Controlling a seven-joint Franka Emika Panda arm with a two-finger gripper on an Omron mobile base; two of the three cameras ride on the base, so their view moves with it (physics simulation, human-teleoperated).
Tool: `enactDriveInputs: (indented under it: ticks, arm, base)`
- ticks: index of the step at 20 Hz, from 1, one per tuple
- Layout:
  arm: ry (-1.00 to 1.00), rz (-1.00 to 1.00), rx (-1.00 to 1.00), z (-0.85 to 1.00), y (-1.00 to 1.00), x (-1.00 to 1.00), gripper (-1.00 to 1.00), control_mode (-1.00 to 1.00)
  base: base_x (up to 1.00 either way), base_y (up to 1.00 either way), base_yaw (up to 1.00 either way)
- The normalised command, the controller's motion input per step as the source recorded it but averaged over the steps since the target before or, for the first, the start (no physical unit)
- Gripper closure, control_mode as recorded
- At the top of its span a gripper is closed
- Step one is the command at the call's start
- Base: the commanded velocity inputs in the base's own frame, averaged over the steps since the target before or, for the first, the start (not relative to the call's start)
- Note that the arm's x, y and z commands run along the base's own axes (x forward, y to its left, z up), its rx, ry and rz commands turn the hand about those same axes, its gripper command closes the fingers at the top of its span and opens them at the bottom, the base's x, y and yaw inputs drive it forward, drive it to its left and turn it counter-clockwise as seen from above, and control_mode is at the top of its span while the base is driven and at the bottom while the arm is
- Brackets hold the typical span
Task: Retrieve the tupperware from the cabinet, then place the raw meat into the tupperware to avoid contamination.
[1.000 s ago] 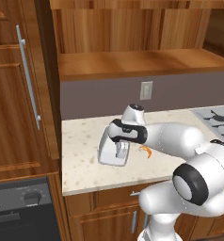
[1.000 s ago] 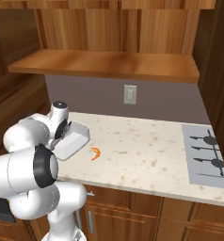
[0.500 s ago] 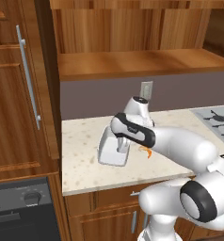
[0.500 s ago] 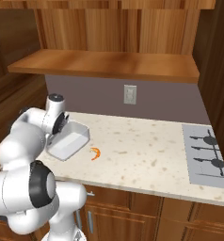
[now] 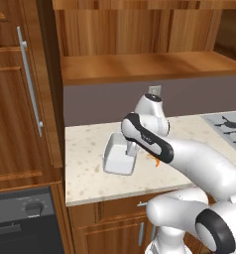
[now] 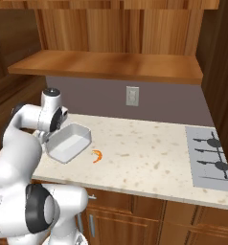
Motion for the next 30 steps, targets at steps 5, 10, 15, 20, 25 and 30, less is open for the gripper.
enactDriveInputs:
  ticks: [5, 10, 15, 20, 25, 30]
  arm:
    - [0.00, -0.13, 0.00, 0.37, -0.25, -0.14, -1.00, -1.00]
    - [0.00, -0.18, 0.00, 0.34, -0.29, -0.11, -1.00, -1.00]
    - [0.00, -0.22, -0.02, 0.31, -0.27, -0.13, -1.00, -1.00]
    - [0.05, -0.25, -0.06, 0.26, -0.27, -0.10, -1.00, -1.00]
    - [0.04, -0.25, -0.07, 0.20, -0.29, -0.10, -1.00, -1.00]
    - [0.00, -0.18, -0.06, 0.01, -0.37, -0.06, -1.00, -1.00]
  base:
    - [0.00, 0.00, 0.00]
    - [0.00, 0.00, 0.00]
    - [0.00, 0.00, 0.00]
    - [0.00, 0.00, 0.00]
    - [0.00, 0.00, 0.00]
    - [0.00, 0.00, 0.00]
